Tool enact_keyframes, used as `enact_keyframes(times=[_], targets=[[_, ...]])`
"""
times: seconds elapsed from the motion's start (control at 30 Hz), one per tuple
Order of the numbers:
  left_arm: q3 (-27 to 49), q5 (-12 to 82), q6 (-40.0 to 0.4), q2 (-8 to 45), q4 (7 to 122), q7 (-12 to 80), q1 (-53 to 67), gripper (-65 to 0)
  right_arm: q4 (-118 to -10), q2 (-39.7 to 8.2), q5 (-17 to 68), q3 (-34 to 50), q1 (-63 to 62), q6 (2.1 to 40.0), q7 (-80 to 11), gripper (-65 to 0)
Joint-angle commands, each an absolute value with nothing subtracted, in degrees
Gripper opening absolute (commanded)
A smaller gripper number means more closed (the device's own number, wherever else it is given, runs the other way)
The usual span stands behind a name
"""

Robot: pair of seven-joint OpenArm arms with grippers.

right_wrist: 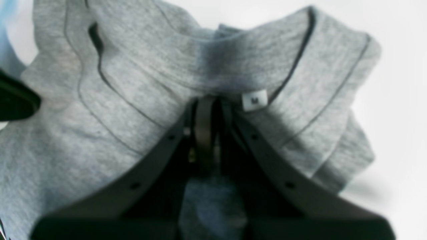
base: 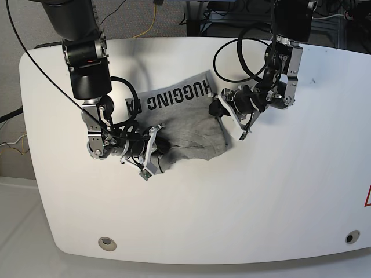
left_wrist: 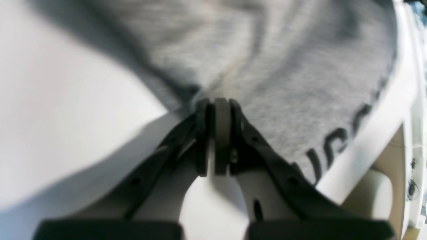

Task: Fold the T-shirt properly
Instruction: 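Lower the bundle with both grippers and lay it flat, text side up, then release the bundle with the left gripper and pull it back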

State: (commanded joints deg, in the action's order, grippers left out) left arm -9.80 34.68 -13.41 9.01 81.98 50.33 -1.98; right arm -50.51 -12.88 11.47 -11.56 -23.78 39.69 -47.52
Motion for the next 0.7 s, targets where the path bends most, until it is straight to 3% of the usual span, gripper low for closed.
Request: enact_keyframes(times=[0.7], targets=[[-9.1,34.7,-13.4,9.4,82.0,50.3,-2.2,-63.2,-56.6,-13.1,11.0,-0.2,-17.0,39.6,-49.8,-61.3]])
